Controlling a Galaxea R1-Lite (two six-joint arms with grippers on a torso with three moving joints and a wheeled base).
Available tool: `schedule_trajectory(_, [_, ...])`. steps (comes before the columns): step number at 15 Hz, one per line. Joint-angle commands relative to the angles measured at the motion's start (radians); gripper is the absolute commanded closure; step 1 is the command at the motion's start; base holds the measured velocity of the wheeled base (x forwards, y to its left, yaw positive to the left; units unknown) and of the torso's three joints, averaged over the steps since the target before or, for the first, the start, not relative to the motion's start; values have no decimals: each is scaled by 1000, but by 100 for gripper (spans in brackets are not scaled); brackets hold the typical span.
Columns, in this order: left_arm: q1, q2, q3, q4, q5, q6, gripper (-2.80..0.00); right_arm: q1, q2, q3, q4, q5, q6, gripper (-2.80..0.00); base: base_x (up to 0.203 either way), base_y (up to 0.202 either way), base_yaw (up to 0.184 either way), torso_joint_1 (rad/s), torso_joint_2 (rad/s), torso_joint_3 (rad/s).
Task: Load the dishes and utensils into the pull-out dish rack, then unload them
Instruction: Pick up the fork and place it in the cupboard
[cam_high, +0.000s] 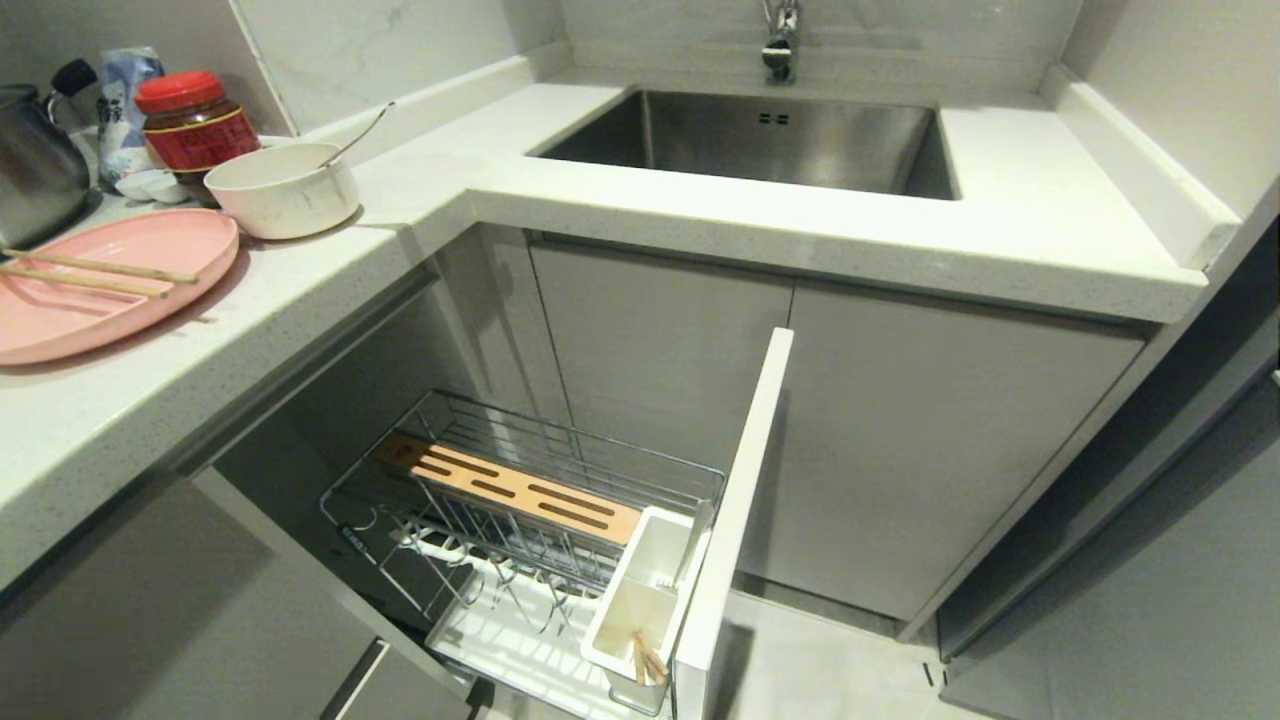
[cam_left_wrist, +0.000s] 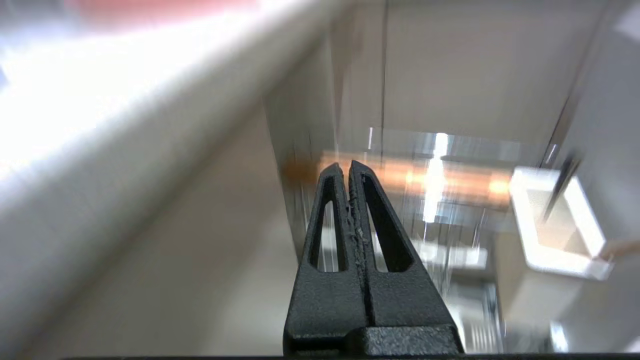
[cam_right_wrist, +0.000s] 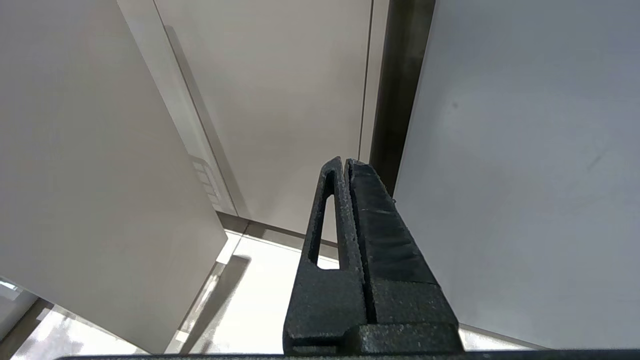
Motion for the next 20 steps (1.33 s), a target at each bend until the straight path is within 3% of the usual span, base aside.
schedule_trajectory(1, [0,16,-235,91,-38,9,0,0,1,26,-1,0,0,0,0,0,0,0,0,0])
schedule_trajectory(4, [3,136,-652,287,-85,14,0,0,0,27,-1,0,0,0,0,0,0,0,0,0])
schedule_trajectory(6, [-5,337,-965,373,-89,17,0,0,1,26,-1,0,0,0,0,0,0,0,0,0])
schedule_trajectory(8, [-19,565,-1200,438,-29,19,0,0,1,26,-1,0,0,0,0,0,0,0,0,0])
schedule_trajectory(10, [-26,740,-1330,476,43,1,0,0,1,26,-1,0,0,0,0,0,0,0,0,0])
schedule_trajectory(12, [-32,895,-1396,499,100,-82,0,0,1,26,-1,0,0,0,0,0,0,0,0,0])
schedule_trajectory(15, [-38,1108,-1487,537,233,-306,0,0,1,26,-1,0,0,0,0,0,0,0,0,0])
schedule_trajectory(16, [-38,1167,-1539,583,264,-391,0,0,1,26,-1,0,0,0,0,0,0,0,0,0])
schedule_trajectory(20, [-34,1317,-1744,899,313,-557,0,0,1,26,-1,0,0,0,0,0,0,0,0,0])
